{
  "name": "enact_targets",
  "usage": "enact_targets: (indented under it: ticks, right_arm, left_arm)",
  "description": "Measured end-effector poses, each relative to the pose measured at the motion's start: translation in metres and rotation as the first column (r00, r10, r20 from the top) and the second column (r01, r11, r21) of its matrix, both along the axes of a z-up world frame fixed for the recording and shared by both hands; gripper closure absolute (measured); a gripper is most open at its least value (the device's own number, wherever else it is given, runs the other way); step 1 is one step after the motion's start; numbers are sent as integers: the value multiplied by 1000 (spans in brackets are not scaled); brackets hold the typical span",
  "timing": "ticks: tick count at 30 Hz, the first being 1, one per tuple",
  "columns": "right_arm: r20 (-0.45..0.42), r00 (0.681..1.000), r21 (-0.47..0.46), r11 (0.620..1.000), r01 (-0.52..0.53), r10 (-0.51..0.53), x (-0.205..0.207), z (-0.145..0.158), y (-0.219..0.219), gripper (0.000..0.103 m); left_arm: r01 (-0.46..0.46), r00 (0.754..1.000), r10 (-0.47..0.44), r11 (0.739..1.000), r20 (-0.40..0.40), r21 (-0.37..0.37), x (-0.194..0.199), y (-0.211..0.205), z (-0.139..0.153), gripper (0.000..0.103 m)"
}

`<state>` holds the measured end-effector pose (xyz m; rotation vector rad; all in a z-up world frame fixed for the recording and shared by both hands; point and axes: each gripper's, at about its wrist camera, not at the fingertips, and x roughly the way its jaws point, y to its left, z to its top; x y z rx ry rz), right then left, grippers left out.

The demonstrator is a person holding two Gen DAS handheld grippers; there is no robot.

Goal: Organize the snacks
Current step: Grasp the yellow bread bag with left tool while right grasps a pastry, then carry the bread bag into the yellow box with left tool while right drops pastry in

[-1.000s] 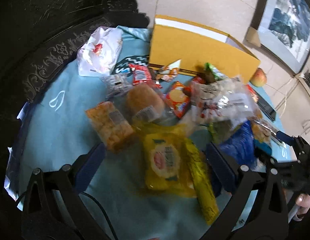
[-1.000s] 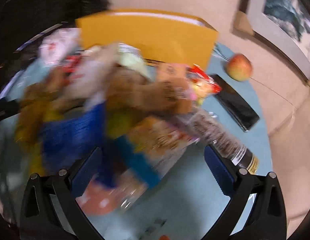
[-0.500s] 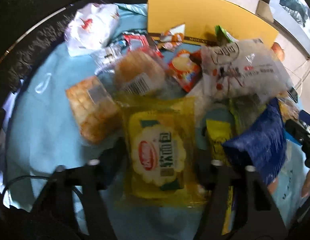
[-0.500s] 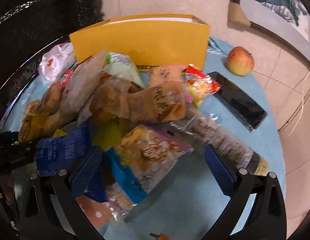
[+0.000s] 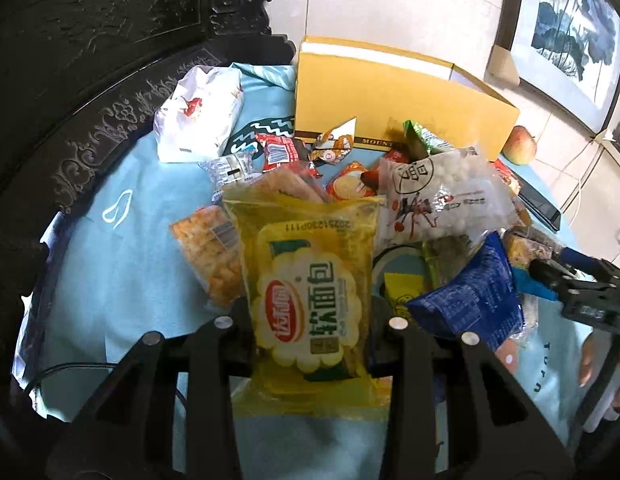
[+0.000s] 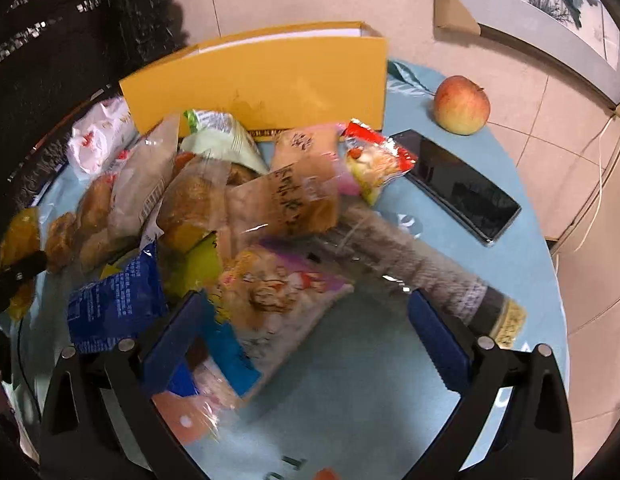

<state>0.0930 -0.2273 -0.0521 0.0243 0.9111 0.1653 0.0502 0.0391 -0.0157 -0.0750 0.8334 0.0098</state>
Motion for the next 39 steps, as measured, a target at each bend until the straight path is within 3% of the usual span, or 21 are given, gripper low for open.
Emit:
enact_targets:
  ticks: [2,3,5,7,8,19,25,29,31,34,39]
  right_arm:
    - [-23,1000,-11,1000,-4,4,6,-3,11,34]
    - [-20,1000,15,1000,-9,9,9,-3,16,38]
    - [19,1000,-21,1000,-14,14,12,2,26,67]
    - [21,1000,-7,1000,-8,8,12,8,25,89]
    - [7,1000,31,999,-18,18,12,10,22,92]
    - [115,993,215,975,-52,27,-17,55,-18,93]
    - [177,983,242,966,-85,43,-5,87,-23,93]
    - [269,962,224,969,-105,42,18,124,-29,93]
    - [312,950,218,971,-94,22,40,140,-30,93]
    - [373,927,161,986,-33,-30,82,150,-28,93]
    - [356,932,78,996,41,-66,160,126,-16,93]
  left_arm:
    - [12,1000,-12,1000,-4,-15,-1,-1,-1,66]
    - [19,1000,-20,1000,-6,-23,-1,-1,-3,66]
    - [33,999,-33,999,-10,-28,-2,-3,-5,66]
    - [48,999,-48,998,-9,-30,-4,-5,-5,66]
    - [52,999,-52,998,-7,-30,-6,-6,-4,66]
    - [77,997,-77,995,1,-56,-6,-8,1,66]
    - [127,992,-124,986,31,-109,21,-20,41,66]
    - [146,981,-133,985,138,-91,68,-40,97,66]
    - [134,982,-118,985,144,-104,108,-51,115,66]
    - [83,992,-73,992,107,-99,173,-62,120,66]
    - [12,1000,-12,998,4,-67,264,-75,92,65]
